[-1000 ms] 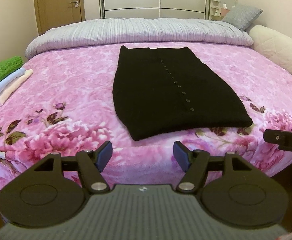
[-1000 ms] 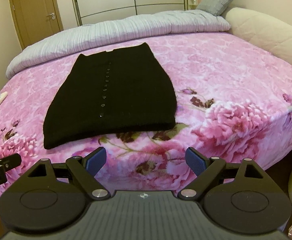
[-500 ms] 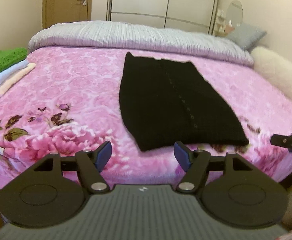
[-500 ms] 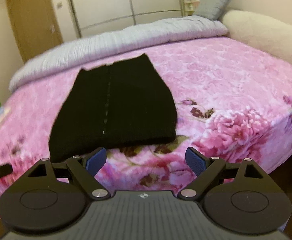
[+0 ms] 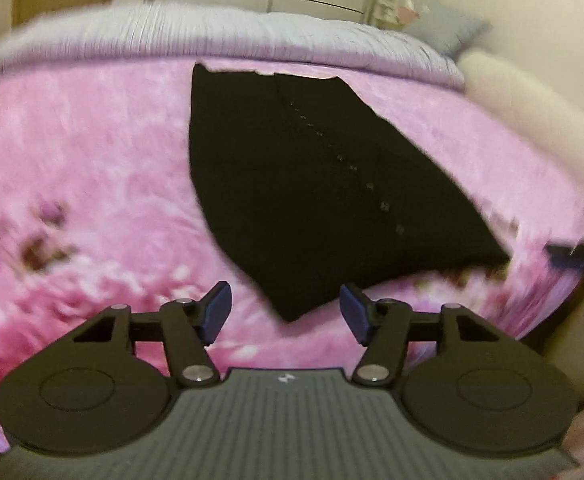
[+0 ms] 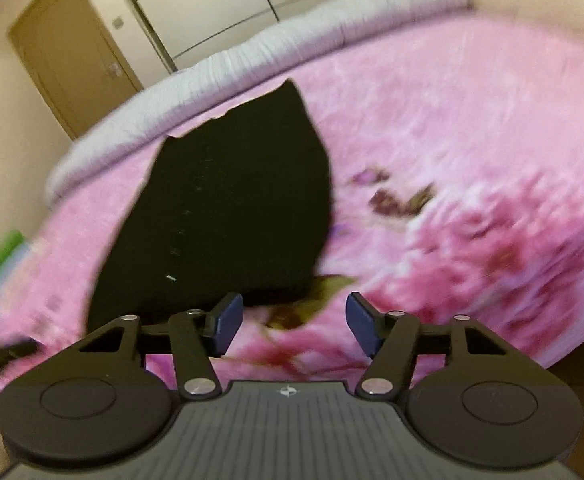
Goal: Fold clothes
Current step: 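Grasp the garment hem with both tools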
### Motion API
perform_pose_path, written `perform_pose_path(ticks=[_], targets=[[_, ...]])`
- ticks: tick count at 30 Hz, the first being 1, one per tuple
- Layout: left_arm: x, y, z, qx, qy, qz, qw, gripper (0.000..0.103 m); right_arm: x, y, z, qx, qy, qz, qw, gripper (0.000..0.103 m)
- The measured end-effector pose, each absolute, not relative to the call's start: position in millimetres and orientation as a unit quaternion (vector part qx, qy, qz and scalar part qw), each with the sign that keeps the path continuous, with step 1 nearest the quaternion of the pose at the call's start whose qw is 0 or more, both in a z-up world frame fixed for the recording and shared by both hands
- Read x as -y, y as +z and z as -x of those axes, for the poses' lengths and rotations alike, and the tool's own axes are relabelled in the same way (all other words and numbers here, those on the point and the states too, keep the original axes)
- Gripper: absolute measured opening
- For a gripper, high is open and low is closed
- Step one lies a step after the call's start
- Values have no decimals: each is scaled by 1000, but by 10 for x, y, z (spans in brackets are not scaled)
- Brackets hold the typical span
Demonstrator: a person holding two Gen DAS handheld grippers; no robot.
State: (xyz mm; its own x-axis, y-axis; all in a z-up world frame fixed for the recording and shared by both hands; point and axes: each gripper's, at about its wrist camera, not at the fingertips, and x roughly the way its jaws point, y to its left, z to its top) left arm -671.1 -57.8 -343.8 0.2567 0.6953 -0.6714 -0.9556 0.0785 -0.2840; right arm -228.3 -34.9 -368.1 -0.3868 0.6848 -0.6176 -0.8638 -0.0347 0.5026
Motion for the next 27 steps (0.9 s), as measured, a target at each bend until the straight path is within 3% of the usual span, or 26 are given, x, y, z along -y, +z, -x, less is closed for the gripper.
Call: perform_pose_path(ticks=[5, 8, 14, 17, 18, 24, 27], targets=[[164, -3762, 6954, -113, 567, 477, 662, 55, -196, -3945, 2095, -540, 690, 54, 479, 56], [-53, -3912, 7022, -115, 579, 499, 634, 50, -507, -4113, 2048, -596, 656, 68, 459, 45], [-294, -4046, 7083, -81, 566, 519, 635, 55, -865, -4361, 2155, -634, 647, 83, 415, 44], [-338, -4080, 7040, -64, 555, 524, 643, 56, -966, -4471, 2221, -642, 650, 64, 400, 33], [-342, -4078, 7024, -65, 554, 522, 645, 56, -989, -4506, 2249, -643, 651, 61, 398, 24], [-221, -4146, 6986, -42, 524, 552, 647, 34, -891, -4555, 2232, -653, 644, 38, 397, 15], [-201, -4183, 7053, -23, 530, 558, 638, 8, -812, -4567, 2209, -656, 638, 30, 402, 13]])
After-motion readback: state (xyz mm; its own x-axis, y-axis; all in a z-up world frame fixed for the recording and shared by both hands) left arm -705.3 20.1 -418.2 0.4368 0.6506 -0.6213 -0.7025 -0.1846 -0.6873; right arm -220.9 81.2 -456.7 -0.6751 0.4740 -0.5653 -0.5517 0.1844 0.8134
